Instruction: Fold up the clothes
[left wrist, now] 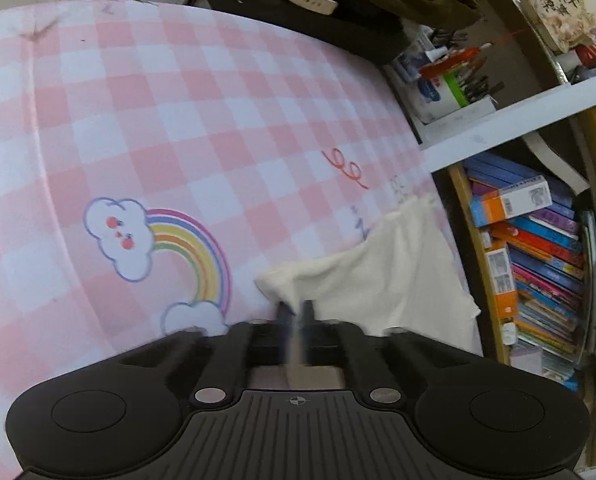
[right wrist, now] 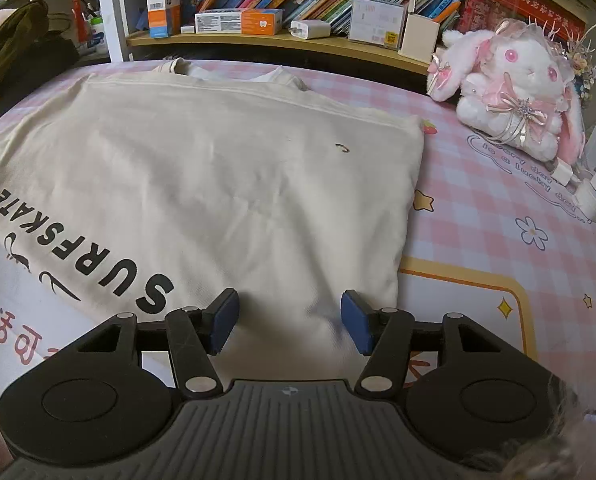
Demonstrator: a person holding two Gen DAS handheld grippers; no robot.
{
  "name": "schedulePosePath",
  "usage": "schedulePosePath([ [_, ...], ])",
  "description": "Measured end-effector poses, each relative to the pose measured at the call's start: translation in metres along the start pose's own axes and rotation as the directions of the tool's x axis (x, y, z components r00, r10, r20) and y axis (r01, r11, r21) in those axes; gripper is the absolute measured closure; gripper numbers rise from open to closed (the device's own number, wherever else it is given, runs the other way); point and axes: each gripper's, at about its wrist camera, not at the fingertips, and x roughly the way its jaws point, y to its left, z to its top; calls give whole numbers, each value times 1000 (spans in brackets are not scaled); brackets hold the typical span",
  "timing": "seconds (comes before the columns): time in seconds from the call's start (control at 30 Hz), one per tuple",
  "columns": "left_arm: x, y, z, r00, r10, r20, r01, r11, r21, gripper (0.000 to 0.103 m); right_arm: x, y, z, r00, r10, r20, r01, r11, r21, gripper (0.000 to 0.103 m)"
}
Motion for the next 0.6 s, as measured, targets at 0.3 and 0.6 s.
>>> schedulePosePath([
  [0.3, -7, -2, 14, 1000, 27, -16, -25, 993, 115, 99, 2, 0, 1, 1000, 4, -1, -4, 1000, -3, 45],
  [0.6, 4, 19, 17, 996, -93, -7, 93, 995, -43, 83, 3, -2, 1, 1000, 5, 1, -5, 1000, -10, 45],
])
